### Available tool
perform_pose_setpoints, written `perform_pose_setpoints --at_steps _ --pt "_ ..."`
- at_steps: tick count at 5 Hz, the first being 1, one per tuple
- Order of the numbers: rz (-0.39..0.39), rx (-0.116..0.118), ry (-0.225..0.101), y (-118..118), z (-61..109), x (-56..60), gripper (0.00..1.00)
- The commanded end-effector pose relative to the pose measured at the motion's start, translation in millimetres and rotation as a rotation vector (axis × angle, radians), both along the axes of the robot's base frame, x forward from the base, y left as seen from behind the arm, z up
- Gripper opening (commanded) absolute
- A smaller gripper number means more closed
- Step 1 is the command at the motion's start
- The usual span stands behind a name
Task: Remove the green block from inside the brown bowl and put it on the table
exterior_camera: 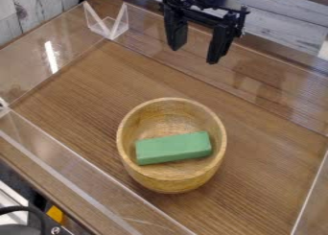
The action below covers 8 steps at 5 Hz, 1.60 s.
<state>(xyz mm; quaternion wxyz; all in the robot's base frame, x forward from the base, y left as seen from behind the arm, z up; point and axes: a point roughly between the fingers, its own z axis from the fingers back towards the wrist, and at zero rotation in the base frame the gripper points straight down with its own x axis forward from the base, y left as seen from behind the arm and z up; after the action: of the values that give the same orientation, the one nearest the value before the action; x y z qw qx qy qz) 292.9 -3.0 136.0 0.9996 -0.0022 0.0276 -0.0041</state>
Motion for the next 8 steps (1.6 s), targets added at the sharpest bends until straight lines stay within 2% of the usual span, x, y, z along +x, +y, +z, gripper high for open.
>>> perform_pose_setpoints --at_steps 1,3,5,6,8 --pt "-0.021 -0.002 0.018 -0.6 -5.2 -3.7 1.0" --pt "-0.254 -0.03 0.029 -5.3 -10.3 -36.5 1.0" --pt "-0.355 -0.035 0.042 -8.2 -19.8 -47.5 1.0" --pt "-0.42 -0.036 0.038 -9.1 -26.0 -53.8 1.0" --pt "-0.473 -0.039 0.018 -9.3 -37.8 -58.8 1.0"
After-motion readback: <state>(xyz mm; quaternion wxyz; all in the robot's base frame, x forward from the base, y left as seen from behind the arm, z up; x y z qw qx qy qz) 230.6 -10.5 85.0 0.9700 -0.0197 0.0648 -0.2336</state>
